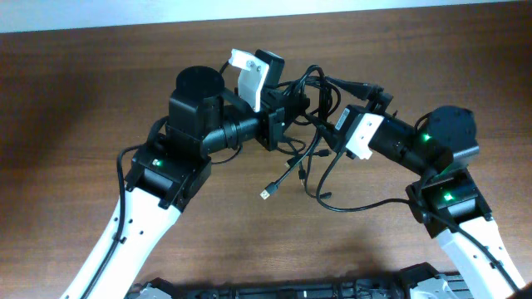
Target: Untangle cables
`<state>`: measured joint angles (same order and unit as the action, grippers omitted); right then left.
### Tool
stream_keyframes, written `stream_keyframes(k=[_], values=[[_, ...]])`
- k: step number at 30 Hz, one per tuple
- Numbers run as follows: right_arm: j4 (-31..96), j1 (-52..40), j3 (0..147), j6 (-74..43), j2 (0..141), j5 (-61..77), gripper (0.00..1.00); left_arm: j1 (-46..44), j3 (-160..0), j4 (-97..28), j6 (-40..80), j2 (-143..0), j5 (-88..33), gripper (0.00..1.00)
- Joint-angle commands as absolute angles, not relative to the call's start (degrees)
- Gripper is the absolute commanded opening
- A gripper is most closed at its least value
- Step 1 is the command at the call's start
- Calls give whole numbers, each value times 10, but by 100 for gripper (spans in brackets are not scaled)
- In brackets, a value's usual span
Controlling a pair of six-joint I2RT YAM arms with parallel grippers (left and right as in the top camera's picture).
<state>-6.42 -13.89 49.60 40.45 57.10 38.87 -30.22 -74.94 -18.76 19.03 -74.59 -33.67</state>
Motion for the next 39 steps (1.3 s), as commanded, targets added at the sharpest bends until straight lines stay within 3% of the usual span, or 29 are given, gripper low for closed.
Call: stream_keyframes(k=[1, 17, 19, 20, 21, 24, 30, 39], values=[[-62, -142, 495, 401, 568, 403, 65, -308, -760, -172, 183, -746, -368, 0], [-19, -142, 495, 453, 568, 347, 63, -308, -760, -192, 71, -746, -372, 0], [-19, -142, 495, 452, 568, 331, 54, -308, -760, -192, 72, -746, -373, 0], [-19, -142, 495, 452, 568, 327, 34, -308, -760, -191, 72, -746, -373, 0], [-19, -142, 495, 452, 568, 327, 24, -308, -760, -191, 72, -746, -373, 0], [-19, -142, 495, 452, 568, 327, 11, -308, -760, -191, 72, -746, -373, 0], [-19, -142, 495, 448, 568, 305, 4, -308, -760, -192, 72, -746, -371, 0], [-19, -142, 495, 304, 568, 11, 4, -307, -760, -198, 72, -746, -346, 0]])
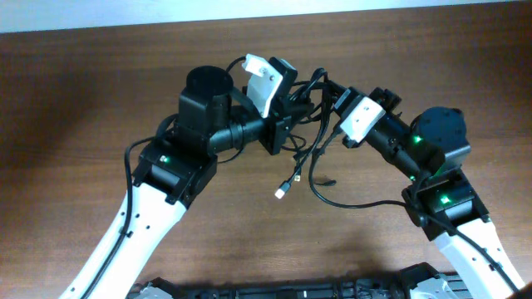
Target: Untangle cables
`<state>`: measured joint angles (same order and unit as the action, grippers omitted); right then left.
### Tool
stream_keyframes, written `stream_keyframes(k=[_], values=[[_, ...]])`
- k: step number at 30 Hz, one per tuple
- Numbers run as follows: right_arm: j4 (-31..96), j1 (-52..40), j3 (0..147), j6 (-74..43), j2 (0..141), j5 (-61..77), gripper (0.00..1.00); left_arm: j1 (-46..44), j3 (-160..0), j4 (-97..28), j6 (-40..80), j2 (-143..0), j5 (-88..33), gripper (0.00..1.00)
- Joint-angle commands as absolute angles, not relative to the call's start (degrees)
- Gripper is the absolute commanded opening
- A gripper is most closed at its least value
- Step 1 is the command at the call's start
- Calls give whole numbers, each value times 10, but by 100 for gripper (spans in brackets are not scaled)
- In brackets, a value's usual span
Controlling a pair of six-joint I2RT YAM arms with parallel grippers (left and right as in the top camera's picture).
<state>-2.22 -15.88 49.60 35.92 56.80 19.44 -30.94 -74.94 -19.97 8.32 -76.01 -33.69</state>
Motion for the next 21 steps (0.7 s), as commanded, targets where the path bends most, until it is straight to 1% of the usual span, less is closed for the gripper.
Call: stream_keyframes(k=[1, 4, 8, 9, 10, 11, 14, 16, 17, 18, 19, 21], values=[[-19, -142, 495, 284, 568, -21, 4, -307, -760, -198, 72, -746, -345, 0], [-19, -142, 495, 259, 568, -68, 4, -306, -760, -198, 72, -746, -338, 0], [-18, -142, 495, 245, 568, -87, 4, -306, -760, -198, 72, -746, -268, 0], [-18, -142, 495, 245, 568, -87, 4, -306, -760, -198, 72, -746, -251, 4], [-18, -142, 495, 245, 568, -86, 4, -306, -760, -198, 72, -746, -243, 17], [-18, -142, 495, 245, 568, -86, 4, -306, -760, -198, 72, -746, -242, 22], [-18, -142, 495, 245, 568, -79, 4, -306, -760, -198, 72, -746, -242, 21], [-17, -142, 495, 246, 568, -40, 4, -306, -760, -198, 50, -746, -242, 19], [-15, -142, 495, 246, 568, -18, 4, -306, -760, -198, 24, -746, -248, 16], [-11, -142, 495, 246, 568, 11, 4, -306, -760, -199, -53, -746, -274, 12], [-7, -142, 495, 246, 568, 22, 4, -306, -760, -201, -107, -746, -278, 5], [-1, -142, 495, 246, 568, 32, 4, -306, -760, -204, -162, -746, -278, 0]])
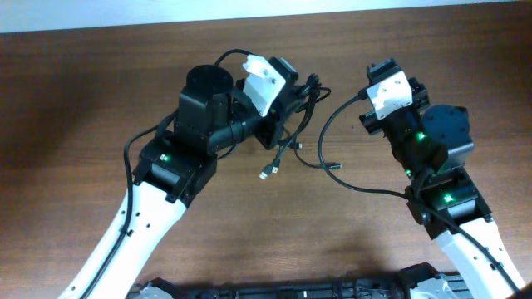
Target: Untangle cables
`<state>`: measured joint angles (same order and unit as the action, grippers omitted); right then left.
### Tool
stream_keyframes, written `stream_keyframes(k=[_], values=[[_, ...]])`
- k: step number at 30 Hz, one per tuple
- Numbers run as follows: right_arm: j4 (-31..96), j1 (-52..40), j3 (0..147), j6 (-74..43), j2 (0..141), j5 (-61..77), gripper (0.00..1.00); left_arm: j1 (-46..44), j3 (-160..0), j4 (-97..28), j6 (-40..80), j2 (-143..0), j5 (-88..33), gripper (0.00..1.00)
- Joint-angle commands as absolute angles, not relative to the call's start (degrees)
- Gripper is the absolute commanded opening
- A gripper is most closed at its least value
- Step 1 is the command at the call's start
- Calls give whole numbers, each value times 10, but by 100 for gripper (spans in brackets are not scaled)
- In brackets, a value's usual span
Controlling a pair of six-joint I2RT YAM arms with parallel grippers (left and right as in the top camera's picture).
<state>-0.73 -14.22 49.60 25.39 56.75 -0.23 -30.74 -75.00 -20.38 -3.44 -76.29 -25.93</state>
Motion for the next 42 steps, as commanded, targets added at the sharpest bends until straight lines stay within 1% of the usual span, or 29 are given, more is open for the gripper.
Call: stream_keyframes(k=[1, 4, 6, 7, 9, 10, 11, 12, 13, 16, 17, 21, 22, 26, 27, 28, 30, 31, 32, 34, 35, 36, 37, 38, 40, 42], values=[[9, -142, 495, 246, 568, 52, 4, -306, -760, -204, -194, -746, -278, 0], [32, -142, 495, 258, 568, 134, 4, -306, -760, -205, -278, -746, -278, 0], [37, -142, 495, 296, 568, 205, 4, -306, -760, -209, -368, -746, -278, 0], [37, -142, 495, 303, 568, 226, 13, -306, -760, -218, -434, -746, -278, 0], [41, -142, 495, 325, 568, 244, 25, -306, -760, -218, -454, -746, -278, 0], [44, -142, 495, 338, 568, 255, 33, -306, -760, -218, -463, -746, -278, 0], [43, -142, 495, 351, 568, 278, 45, -306, -760, -218, -480, -746, -278, 0], [43, -142, 495, 359, 568, 290, 51, -306, -760, -218, -492, -746, -278, 0], [43, -142, 495, 368, 568, 303, 54, -306, -760, -218, -499, -746, -279, 0], [43, -142, 495, 375, 568, 311, 60, -306, -760, -220, -499, -746, -286, 0], [43, -142, 495, 390, 568, 311, 61, -306, -760, -224, -505, -746, -289, 0], [28, -142, 495, 393, 568, 311, 63, -306, -760, -253, -556, -746, -352, 0], [27, -142, 495, 393, 568, 311, 62, -306, -760, -256, -559, -746, -354, 0], [29, -142, 495, 392, 568, 350, 36, -306, -760, -256, -559, -746, -371, 0], [33, -142, 495, 392, 568, 360, 18, -306, -760, -253, -559, -746, -379, 0], [41, -142, 495, 392, 568, 360, 4, -306, -760, -247, -558, -746, -380, 0], [48, -142, 495, 392, 568, 360, 4, -306, -760, -239, -558, -746, -379, 0], [52, -142, 495, 390, 568, 350, 4, -306, -760, -234, -558, -746, -379, 3], [52, -142, 495, 383, 568, 330, 4, -306, -760, -232, -554, -746, -378, 13], [46, -142, 495, 332, 568, 254, 4, -306, -760, -217, -487, -745, -360, 16], [42, -142, 495, 310, 568, 229, 4, -306, -760, -211, -446, -745, -346, 29], [36, -142, 495, 279, 568, 191, 4, -306, -760, -211, -420, -741, -343, 71], [33, -141, 495, 262, 568, 170, 4, -306, -760, -211, -394, -736, -343, 99], [30, -137, 495, 249, 568, 164, 4, -306, -760, -214, -362, -725, -343, 99], [24, -128, 495, 219, 568, 164, 4, -306, -760, -229, -337, -706, -343, 99], [4, -103, 495, 170, 568, 187, 4, -306, -760, -276, -329, -670, -343, 99]])
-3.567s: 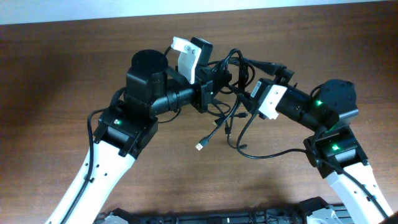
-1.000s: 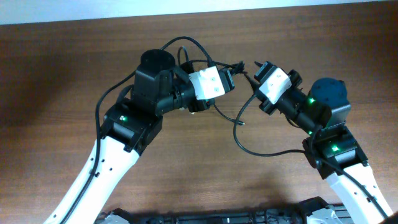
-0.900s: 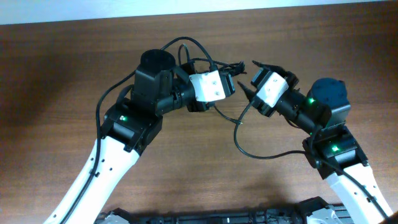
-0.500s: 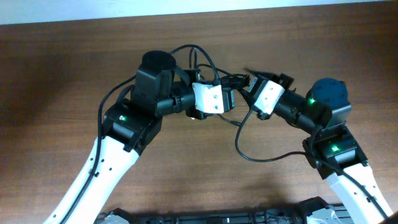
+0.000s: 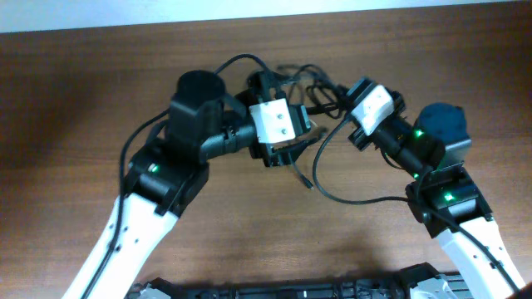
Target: Untangle cables
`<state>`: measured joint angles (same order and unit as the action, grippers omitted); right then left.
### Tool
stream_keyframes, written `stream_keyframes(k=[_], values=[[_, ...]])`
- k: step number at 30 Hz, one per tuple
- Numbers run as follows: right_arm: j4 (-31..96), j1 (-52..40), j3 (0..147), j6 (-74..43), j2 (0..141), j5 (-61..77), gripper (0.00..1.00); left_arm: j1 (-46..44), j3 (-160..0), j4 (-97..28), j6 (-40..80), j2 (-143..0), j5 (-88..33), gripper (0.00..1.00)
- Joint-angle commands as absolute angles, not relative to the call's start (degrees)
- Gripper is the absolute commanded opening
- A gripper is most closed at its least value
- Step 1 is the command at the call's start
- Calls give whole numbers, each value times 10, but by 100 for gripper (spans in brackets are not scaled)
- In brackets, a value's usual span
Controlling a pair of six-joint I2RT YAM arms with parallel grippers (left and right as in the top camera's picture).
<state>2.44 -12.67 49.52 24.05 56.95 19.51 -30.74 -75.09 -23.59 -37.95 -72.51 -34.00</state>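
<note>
A tangle of black cables (image 5: 309,81) hangs bunched at the back middle of the brown table (image 5: 75,100). My left gripper (image 5: 291,152) sits just below and left of it under its white camera block. It appears shut on strands of the bundle, though its fingertips are mostly hidden. One thin end (image 5: 306,178) dangles below it. My right gripper (image 5: 339,90) reaches into the tangle from the right and seems shut on a black cable. That long cable (image 5: 332,193) loops down and right toward the right arm's base.
The two arms meet over the back middle of the table. The table's far edge and a pale wall strip (image 5: 125,12) run along the top. A dark rail (image 5: 274,291) lies at the front edge.
My right gripper was up and to the right, apart from the bundle; it is now lower left, at the tangle. My left wrist has rolled, its white block now facing up. The USB end no longer shows.
Both grippers first held the tangle close together, with a USB end hanging below. Then they were slightly higher, still close together. Then the right gripper stood apart with one long cable drawn out to the right. Now it is at the bundle again.
</note>
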Motion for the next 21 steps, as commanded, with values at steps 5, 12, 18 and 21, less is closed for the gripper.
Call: stream_keyframes(k=[5, 12, 18, 21], values=[[-50, -73, 495, 143, 568, 328, 4, -306, -760, -323, -244, -646, -346, 99], [-55, -70, 495, 143, 568, 379, 4, -306, -760, -329, -202, -692, -372, 99], [-82, -70, 495, 106, 568, 401, 4, -306, -760, -342, -202, -766, -393, 100], [-93, -70, 495, 95, 568, 442, 4, -306, -760, -310, -202, -789, -393, 99]])
